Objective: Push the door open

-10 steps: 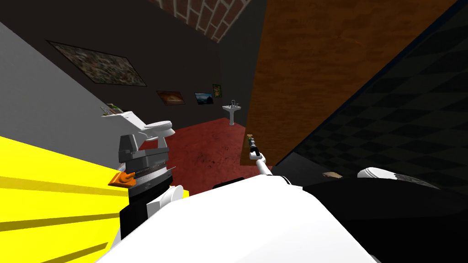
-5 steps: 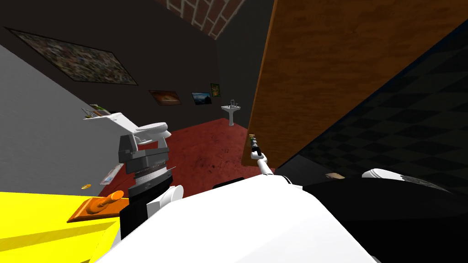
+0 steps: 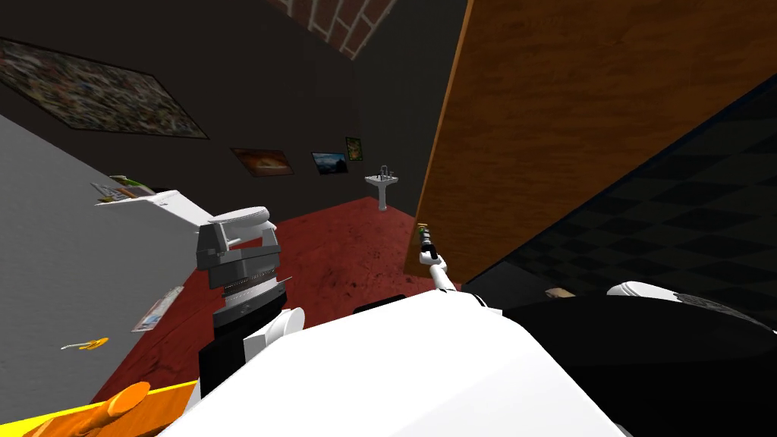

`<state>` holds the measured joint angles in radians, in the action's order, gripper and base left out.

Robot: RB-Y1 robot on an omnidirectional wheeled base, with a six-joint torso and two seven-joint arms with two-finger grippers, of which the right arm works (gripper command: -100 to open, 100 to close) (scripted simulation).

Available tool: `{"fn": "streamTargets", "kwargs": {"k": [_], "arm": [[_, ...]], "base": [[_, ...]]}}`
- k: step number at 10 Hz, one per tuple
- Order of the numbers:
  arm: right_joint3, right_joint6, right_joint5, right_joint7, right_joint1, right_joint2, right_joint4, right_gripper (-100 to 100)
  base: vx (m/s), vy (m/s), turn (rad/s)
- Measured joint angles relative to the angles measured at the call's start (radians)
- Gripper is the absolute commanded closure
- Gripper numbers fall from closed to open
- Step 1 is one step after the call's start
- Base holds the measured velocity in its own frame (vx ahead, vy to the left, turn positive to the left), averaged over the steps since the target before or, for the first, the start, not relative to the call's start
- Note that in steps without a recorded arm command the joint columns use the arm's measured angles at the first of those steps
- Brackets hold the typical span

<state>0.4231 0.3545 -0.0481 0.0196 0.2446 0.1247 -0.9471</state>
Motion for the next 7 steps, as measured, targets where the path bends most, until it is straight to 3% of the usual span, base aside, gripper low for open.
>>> {"fn": "streamTargets", "kwargs": {"k": [7], "arm": [[0.064, -0.001, -0.012, 0.013, -0.009, 0.010, -0.001, 100]], "base": [[0.192, 0.032, -0.051]]}}
